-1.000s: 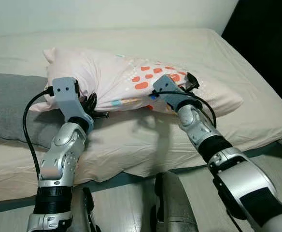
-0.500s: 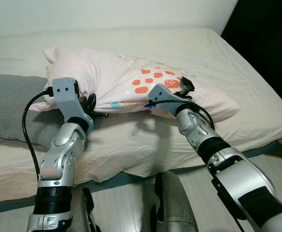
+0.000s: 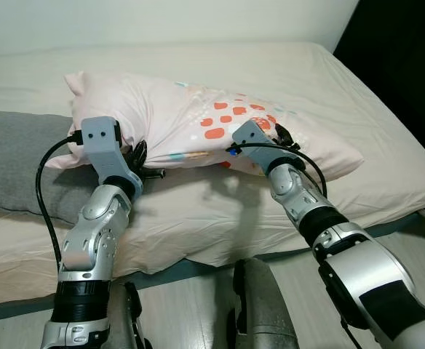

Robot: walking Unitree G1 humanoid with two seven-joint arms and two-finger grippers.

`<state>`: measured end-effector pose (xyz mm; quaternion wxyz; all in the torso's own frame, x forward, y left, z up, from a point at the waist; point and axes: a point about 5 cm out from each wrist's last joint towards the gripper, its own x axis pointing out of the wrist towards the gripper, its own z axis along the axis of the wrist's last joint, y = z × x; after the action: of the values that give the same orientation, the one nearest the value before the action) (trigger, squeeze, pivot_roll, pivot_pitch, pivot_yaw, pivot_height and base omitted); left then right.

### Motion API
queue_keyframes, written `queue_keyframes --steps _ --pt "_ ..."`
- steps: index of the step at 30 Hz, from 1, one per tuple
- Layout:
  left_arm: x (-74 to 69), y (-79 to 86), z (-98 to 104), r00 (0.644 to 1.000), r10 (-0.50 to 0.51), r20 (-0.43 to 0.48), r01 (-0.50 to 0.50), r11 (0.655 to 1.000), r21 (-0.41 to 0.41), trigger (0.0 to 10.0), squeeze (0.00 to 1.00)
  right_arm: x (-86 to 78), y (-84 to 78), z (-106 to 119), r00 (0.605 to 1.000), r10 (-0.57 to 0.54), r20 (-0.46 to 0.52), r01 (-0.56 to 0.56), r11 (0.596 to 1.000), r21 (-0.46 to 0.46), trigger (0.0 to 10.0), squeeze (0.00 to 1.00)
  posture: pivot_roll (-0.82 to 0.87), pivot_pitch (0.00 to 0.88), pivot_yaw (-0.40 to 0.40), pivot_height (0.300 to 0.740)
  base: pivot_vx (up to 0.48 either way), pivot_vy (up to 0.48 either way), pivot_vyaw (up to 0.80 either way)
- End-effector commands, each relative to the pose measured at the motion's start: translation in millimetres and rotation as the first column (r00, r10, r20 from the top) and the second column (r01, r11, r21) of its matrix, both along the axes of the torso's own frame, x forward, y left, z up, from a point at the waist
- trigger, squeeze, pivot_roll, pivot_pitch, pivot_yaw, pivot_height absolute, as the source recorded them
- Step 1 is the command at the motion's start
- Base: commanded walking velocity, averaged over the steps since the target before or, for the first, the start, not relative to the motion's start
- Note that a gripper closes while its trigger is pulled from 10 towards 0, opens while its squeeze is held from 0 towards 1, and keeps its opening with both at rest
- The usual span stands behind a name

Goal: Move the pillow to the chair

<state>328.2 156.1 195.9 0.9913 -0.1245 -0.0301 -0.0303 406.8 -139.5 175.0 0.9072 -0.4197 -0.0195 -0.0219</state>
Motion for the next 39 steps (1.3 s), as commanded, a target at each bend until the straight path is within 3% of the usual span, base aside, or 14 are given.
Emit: queue_keyframes --steps 1,13,14,18,25,26,29,30,31,32,33,34,35,39 --pt "-3.1 9.7 -11 0.998 0.044 -0.044 -0.043 0.999 0.02 0.0 0.0 -0.2 -15.7 -2 0.998 -0.056 -0.014 0.056 0.998 0.0 0.0 0.0 -0.03 0.2 -0.075 0.574 0.0 0.0 0.0" --pt "-7.3 3.4 -11 1.0 0.013 -0.027 -0.012 0.998 0.061 0.0 0.0 1.1 -17.8 7 0.996 -0.069 0.05 0.07 0.997 -0.014 0.0 0.0 -0.02 0.165 -0.073 0.574 0.0 0.0 0.0" --pt "-11.0 0.5 -6 1.0 -0.013 0.01 0.012 0.996 0.09 0.0 0.0 3.4 -7.0 30 0.985 -0.013 0.171 0.014 1.0 -0.002 0.0 0.0 -0.02 0.149 -0.073 0.574 0.0 0.0 0.0" --pt "-14.3 -1.4 -2 0.999 -0.033 0.042 0.028 0.993 0.118 0.0 0.0 0.5 7.9 48 0.957 0.076 0.279 -0.083 0.996 0.013 0.0 0.0 -0.02 0.143 -0.073 0.574 0.0 0.0 0.0" --pt "-17.1 -4.0 -1 0.997 -0.047 0.055 0.039 0.989 0.143 0.0 0.0 -6.9 20.5 53 0.929 0.164 0.332 -0.168 0.986 -0.017 0.0 0.0 -0.02 0.146 -0.075 0.574 0.0 0.0 0.0" --pt "-20.0 -6.0 -1 0.996 -0.055 0.064 0.045 0.986 0.158 0.0 0.0 -13.0 24.5 48 0.939 0.139 0.314 -0.211 0.955 0.207 2.0 0.0 -0.02 0.155 -0.079 0.574 0.0 0.0 0.0" --pt "-20.0 -6.0 -1 0.996 -0.055 0.064 0.045 0.986 0.158 0.0 0.0 -13.0 24.5 48 0.939 0.139 0.314 -0.211 0.955 0.207 2.0 0.0 -0.02 0.155 -0.079 0.574 0.0 0.0 0.0" --pt "-22.9 -8.5 -1 0.995 -0.067 0.076 0.054 0.984 0.173 0.0 0.0 -18.2 23.0 42 0.95 0.108 0.293 -0.225 0.888 0.401 3.5 0.0 -0.02 0.159 -0.081 0.574 0.0 0.0 0.0" --pt "-22.9 -8.5 -1 0.995 -0.067 0.076 0.054 0.984 0.173 0.0 0.0 -18.2 23.0 42 0.95 0.108 0.293 -0.225 0.888 0.401 3.5 0.0 -0.02 0.159 -0.081 0.574 0.0 0.0 0.0" --pt "-25.6 -11.2 -1 0.993 -0.078 0.083 0.062 0.981 0.186 0.0 0.0 -23.0 21.5 36 0.961 0.091 0.262 -0.237 0.762 0.603 7.5 0.0 -0.02 0.161 -0.079 0.574 0.0 0.0 0.0" --pt "-27.2 -13.7 -2 0.993 -0.088 0.085 0.07 0.978 0.195 0.0 0.0 -26.3 22.0 29 0.971 0.099 0.217 -0.233 0.595 0.769 8.8 0.0 -0.02 0.163 -0.078 0.574 0.0 0.0 0.0" --pt "-28.1 -15.2 -3 0.992 -0.093 0.085 0.075 0.977 0.2 0.0 0.0 -28.4 23.9 26 0.973 0.118 0.196 -0.229 0.495 0.838 8.8 0.0 -0.02 0.163 -0.078 0.574 0.0 0.0 0.0" --pt "-28.0 -16.7 -4 0.992 -0.097 0.08 0.079 0.977 0.2 0.0 0.0 -30.8 26.7 23 0.972 0.145 0.186 -0.231 0.437 0.869 10.0 0.0 -0.02 0.164 -0.074 0.574 0.0 0.0 0.0" --pt "-27.9 -18.2 -5 0.992 -0.102 0.073 0.086 0.976 0.201 0.0 0.0 -34.6 28.9 21 0.97 0.163 0.182 -0.236 0.443 0.865 10.0 0.0 -0.02 0.167 -0.073 0.574 0.0 0.0 0.0"
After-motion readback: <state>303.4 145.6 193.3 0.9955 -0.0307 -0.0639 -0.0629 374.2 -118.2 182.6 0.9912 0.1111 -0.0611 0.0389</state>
